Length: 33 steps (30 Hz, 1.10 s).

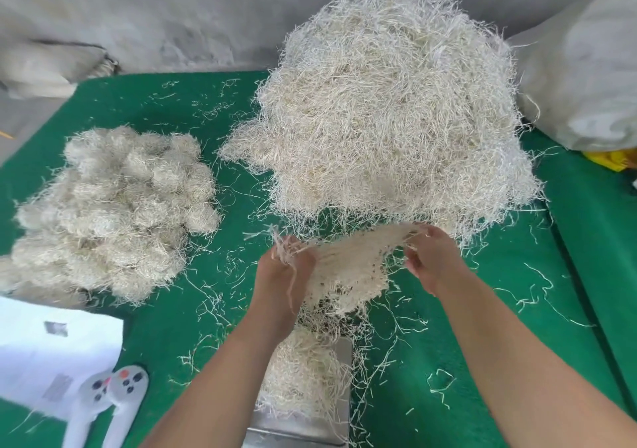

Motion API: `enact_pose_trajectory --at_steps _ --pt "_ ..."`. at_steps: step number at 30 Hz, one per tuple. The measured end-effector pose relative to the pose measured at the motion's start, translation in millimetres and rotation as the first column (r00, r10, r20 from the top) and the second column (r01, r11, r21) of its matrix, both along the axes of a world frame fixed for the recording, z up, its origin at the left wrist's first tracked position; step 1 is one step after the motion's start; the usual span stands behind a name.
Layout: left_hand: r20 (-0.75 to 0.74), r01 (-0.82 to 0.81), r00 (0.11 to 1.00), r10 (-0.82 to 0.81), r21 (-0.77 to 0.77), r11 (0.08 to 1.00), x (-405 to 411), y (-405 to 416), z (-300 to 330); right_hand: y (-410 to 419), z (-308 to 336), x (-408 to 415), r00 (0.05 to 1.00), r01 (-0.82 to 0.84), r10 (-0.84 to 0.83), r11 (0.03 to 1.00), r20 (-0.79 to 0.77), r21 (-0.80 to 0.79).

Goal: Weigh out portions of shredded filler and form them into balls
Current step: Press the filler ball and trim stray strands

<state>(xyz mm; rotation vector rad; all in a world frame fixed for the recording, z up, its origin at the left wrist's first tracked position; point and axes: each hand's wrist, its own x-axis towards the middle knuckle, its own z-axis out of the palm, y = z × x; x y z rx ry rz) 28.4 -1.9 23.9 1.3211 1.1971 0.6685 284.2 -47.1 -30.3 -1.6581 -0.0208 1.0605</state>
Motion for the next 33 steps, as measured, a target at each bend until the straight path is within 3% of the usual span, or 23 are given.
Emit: enact_pose_trajectory --at_steps 2,3,4,5,6,7,8,11,12,14,17,19,22,24,25,26,28,30,31,33 --pt "0.051 -0.082 0.995 0.084 -0.037 0.996 5 0 4 -1 1 -6 0.994 -0.043 0.047 0.998 0.101 -0.040" --pt "0.058 -0.138 0.988 0.144 -0.087 0.987 8 1 6 -4 6 -11 0.985 -0.125 0.125 0.992 0.117 -0.004" --pt "0.122 -0.182 0.971 0.203 -0.169 0.969 12 3 7 -7 9 -18 0.939 -0.310 0.300 0.950 0.167 0.036" --pt "0.216 -0.191 0.943 0.253 -0.272 0.943 15 5 12 -10 10 -25 0.776 -0.593 0.561 0.805 0.287 0.028" --pt "0.307 -0.145 0.907 0.288 -0.414 0.899 22 5 15 -16 9 -34 0.610 -0.756 0.721 0.653 0.330 -0.030" --pt "0.333 -0.083 0.904 0.270 -0.481 0.873 25 4 15 -16 9 -38 0.500 -0.818 0.780 0.568 0.375 -0.091" --pt "0.337 -0.002 0.927 0.167 -0.440 0.898 27 3 16 -18 10 -42 0.437 -0.842 0.790 0.527 0.430 -0.114" --pt "0.373 0.062 0.927 0.038 -0.252 0.966 28 6 18 -17 25 -55 0.489 -0.817 0.719 0.575 0.494 -0.029" --pt "0.434 0.048 0.896 0.089 -0.295 0.954 26 12 19 -15 25 -49 0.462 -0.814 0.690 0.579 0.558 -0.043" --pt "0.478 -0.054 0.836 0.269 -0.416 0.908 16 25 25 -16 25 -36 0.464 -0.814 0.727 0.576 0.505 -0.081" --pt "0.381 -0.181 0.849 0.365 -0.439 0.880 -3 45 29 -19 12 -9 0.424 -0.762 0.777 0.584 0.466 -0.280" --pt "0.367 -0.138 0.867 0.338 -0.475 0.869 -8 49 33 -17 6 2 0.404 -0.711 0.760 0.611 0.509 -0.348" --pt "0.182 -0.185 0.945 0.273 -0.392 0.901 -6 48 29 -11 1 14 0.373 -0.631 0.720 0.660 0.585 -0.409" --pt "-0.179 -0.088 0.981 0.076 -0.057 0.995 -7 44 24 -7 1 22 0.374 -0.531 0.662 0.727 0.649 -0.435" --pt "-0.398 0.118 0.914 -0.074 0.088 0.989 -8 42 19 -5 2 25 0.408 -0.487 0.620 0.769 0.670 -0.415" --pt "-0.567 0.345 0.795 -0.215 0.132 0.929 -9 38 15 -2 3 29 0.495 -0.450 0.567 0.815 0.659 -0.364" --pt "-0.742 0.628 0.541 -0.397 0.042 0.777 -15 32 6 5 6 34 0.758 -0.363 0.424 0.905 0.496 -0.220" --pt "-0.809 0.683 0.419 -0.412 -0.018 0.730 -22 32 0 10 11 42 0.987 -0.112 0.119 0.991 0.107 -0.070" --pt "-0.824 0.669 0.419 -0.380 -0.003 0.744 -25 35 -3 12 14 47 0.991 0.052 -0.057 0.998 -0.121 -0.041" --pt "-0.852 0.624 0.438 -0.287 0.058 0.779 -35 42 -4 13 18 52 0.868 0.265 -0.255 0.964 -0.426 -0.037"
